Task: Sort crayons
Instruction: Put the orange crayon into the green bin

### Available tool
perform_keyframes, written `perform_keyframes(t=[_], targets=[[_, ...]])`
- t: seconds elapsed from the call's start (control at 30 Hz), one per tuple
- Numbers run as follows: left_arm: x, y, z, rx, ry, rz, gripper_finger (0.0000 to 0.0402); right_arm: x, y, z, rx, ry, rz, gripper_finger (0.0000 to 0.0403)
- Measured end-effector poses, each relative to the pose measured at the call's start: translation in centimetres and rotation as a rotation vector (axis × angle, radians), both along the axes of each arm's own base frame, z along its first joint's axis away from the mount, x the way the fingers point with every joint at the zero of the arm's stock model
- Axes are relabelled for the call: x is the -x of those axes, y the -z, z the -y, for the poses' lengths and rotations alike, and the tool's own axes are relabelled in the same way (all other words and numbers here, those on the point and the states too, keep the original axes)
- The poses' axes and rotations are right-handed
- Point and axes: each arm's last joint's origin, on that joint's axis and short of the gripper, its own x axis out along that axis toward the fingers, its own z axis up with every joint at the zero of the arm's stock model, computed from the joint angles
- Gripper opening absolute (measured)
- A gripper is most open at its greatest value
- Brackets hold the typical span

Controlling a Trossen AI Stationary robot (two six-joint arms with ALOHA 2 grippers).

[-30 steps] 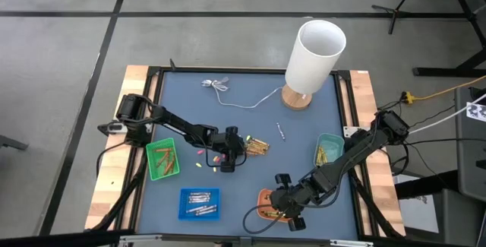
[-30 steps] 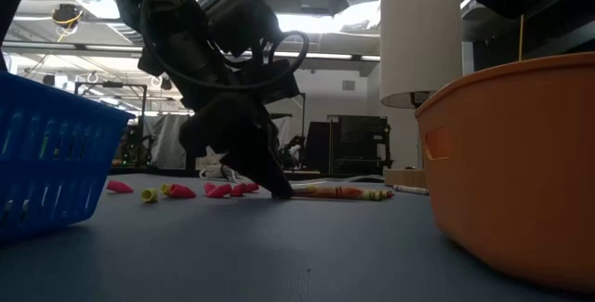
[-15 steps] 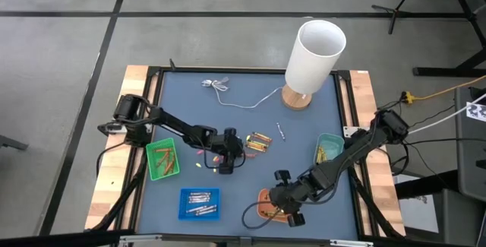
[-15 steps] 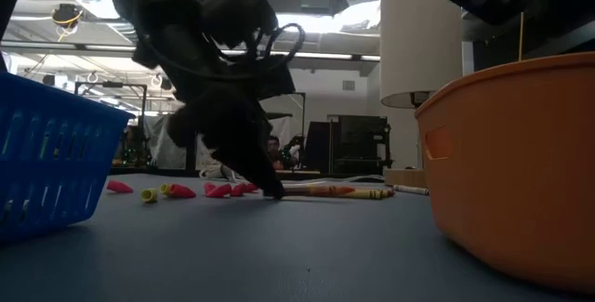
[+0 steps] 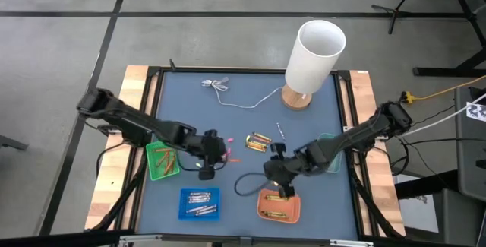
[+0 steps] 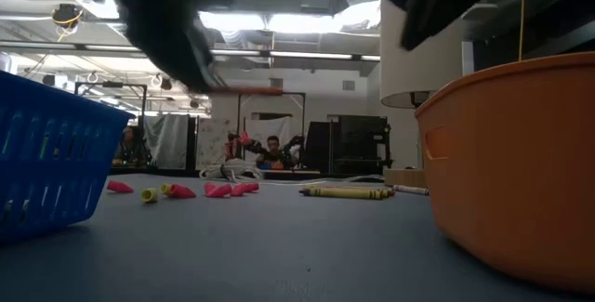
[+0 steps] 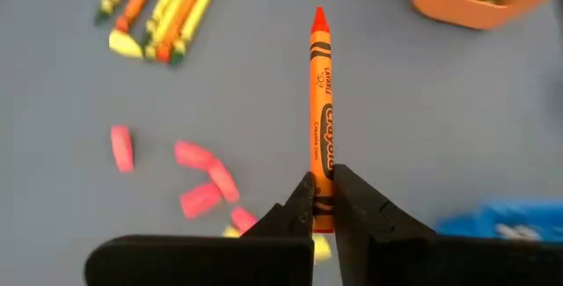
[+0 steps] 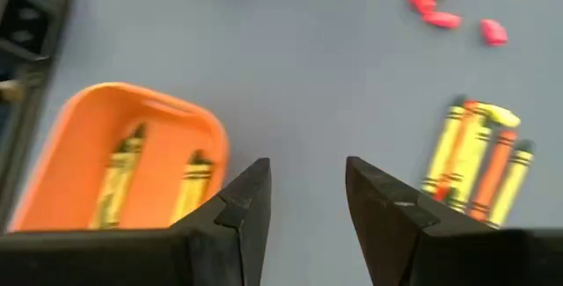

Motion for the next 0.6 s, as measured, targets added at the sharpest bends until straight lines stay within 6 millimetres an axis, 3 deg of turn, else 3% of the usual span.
perform_keyframes(t=[0.3, 0.6], targets=[[7.4, -4.2, 2.0, 0.192, -0.169, -0.159, 0.0005, -2.0, 0.3, 4.6, 0.017, 0.133, 0.001, 0.0147], [12.9, -4.8, 3.2, 0.297, -0.447, -0.399, 0.0005, -2.7, 0.3, 7.6, 0.016, 0.224, 0.003, 0.0147]])
